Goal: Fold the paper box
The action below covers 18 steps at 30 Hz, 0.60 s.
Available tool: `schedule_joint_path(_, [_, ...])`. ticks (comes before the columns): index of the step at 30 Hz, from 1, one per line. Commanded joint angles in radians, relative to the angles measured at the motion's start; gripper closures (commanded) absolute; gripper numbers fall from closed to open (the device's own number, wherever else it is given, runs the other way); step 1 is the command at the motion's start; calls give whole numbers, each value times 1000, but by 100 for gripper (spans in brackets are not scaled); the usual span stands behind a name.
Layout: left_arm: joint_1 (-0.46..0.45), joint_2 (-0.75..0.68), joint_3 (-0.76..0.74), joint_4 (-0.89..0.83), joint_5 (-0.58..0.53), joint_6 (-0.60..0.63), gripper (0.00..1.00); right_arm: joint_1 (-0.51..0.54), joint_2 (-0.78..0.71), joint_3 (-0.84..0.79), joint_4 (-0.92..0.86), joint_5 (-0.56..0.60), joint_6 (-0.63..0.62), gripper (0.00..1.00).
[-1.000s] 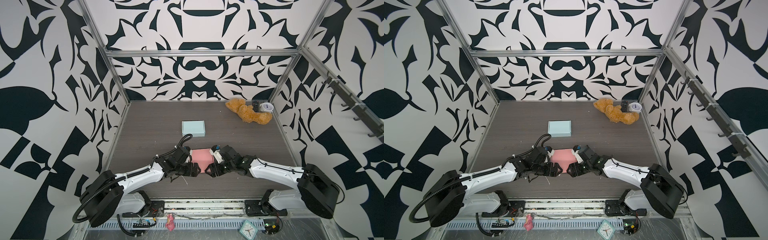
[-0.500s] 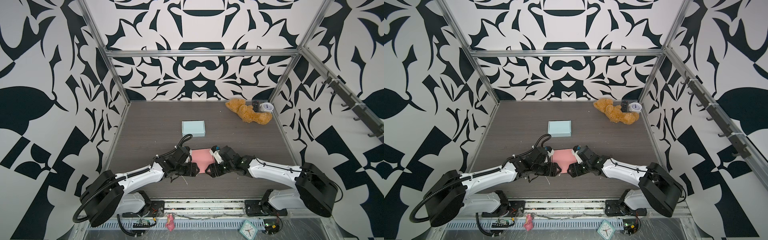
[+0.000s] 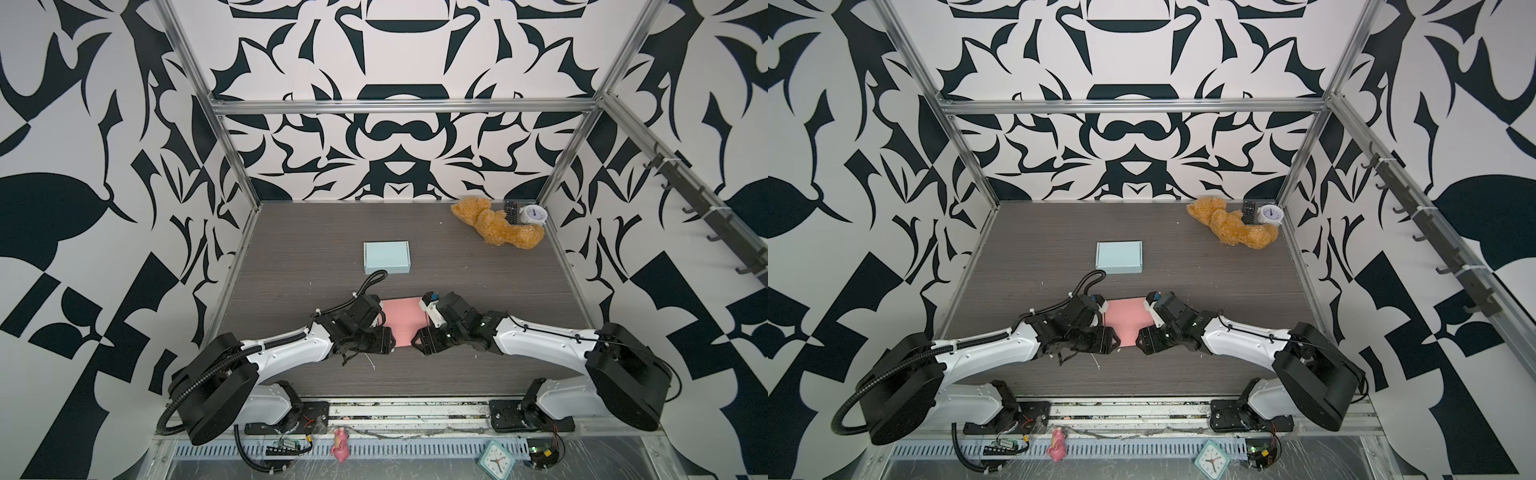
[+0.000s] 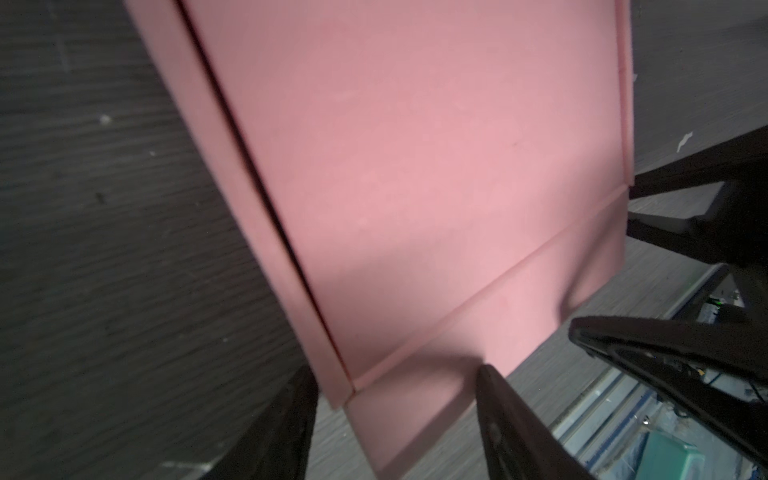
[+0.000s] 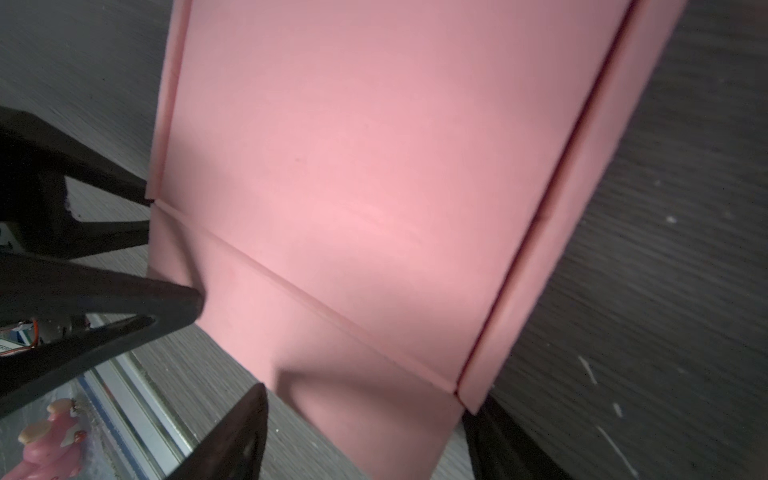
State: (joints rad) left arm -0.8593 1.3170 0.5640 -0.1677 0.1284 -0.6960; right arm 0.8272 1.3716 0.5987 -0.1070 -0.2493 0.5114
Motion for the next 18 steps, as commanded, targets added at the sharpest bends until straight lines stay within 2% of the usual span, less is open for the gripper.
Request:
schedule_joint_path(1, [-4, 8, -13, -3, -19, 3, 38, 6, -2, 11, 11, 25, -20, 25])
schedule_joint_path(5, [-4, 23, -12, 7, -26, 6, 43, 6, 0, 10, 10, 36, -25, 27])
schedule_joint_path(18, [-4, 51, -9, 29, -47, 10, 46, 6, 19, 16, 3, 67, -42, 29])
